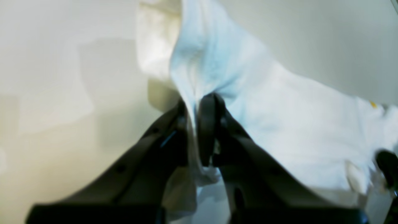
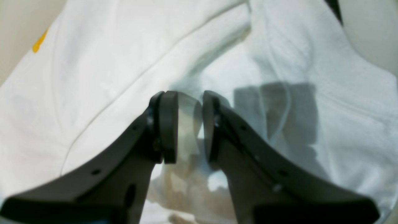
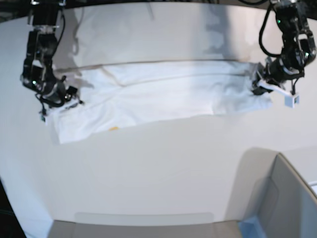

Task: Layout the t-shirt on the table in an organized manner, then fold the t-shirt properly
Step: 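Fold the strip end with the left gripper toward the right gripper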

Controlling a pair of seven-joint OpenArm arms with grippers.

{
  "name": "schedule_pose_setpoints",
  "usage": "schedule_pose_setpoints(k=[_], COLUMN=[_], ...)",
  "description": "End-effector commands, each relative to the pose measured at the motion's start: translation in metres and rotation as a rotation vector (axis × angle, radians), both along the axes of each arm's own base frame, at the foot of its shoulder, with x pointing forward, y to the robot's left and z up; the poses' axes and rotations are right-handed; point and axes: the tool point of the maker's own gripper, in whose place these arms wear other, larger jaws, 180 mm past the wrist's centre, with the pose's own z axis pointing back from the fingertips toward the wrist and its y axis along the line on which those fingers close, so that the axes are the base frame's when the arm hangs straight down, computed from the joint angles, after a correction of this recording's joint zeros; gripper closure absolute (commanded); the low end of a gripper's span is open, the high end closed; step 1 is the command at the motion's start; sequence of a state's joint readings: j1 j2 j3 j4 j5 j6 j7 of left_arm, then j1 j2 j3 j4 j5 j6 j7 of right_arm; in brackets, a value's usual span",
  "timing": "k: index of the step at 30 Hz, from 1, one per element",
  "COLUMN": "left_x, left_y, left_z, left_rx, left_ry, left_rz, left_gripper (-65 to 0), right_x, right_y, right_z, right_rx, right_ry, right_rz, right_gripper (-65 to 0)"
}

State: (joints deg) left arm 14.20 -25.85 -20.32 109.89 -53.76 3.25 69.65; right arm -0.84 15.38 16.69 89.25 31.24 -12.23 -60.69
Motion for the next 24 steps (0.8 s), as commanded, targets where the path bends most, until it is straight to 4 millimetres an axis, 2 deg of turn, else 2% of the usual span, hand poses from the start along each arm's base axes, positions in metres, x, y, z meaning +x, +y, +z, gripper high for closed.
schedule_pose_setpoints(k=[1,4,7,14,17,24], left_x=[0.012,0.018,0.023,0.032,0.038,0.040], left_y=[-0.004,-0.026,-0.048,-0.138,-0.160,-0.206], left_z=[0.021,0.037,0.039,0.036,0.039,0.030], left_rx=[0.014,-0.022,-0.079,-0.206,-0.260,-0.350], left_ry=[-0.069,-0.092,-0.095,-0.099,-0.130,-0.092], left_rz=[-0.023,-0.077,-0.112,-0.301,-0.306,-0.375], left_gripper=[0.0,0.0,0.0,0.0,0.0,0.0], right_x=[-0.005,-0.005,-0.007,-0.008,-0.009,-0.010], right_y=[0.010,0.019,0.021,0.021,0.022,0.022], right_z=[-0.004,-0.006,-0.007,-0.009,-0.009,-0.009], right_rx=[0.022,0.043,0.046,0.046,0.048,0.050], right_ry=[0.035,0.034,0.038,0.043,0.044,0.046], right_rz=[0.020,0.020,0.022,0.021,0.023,0.024], right_gripper=[-15.1,-15.1,-15.1,-15.1,-15.1,-15.1])
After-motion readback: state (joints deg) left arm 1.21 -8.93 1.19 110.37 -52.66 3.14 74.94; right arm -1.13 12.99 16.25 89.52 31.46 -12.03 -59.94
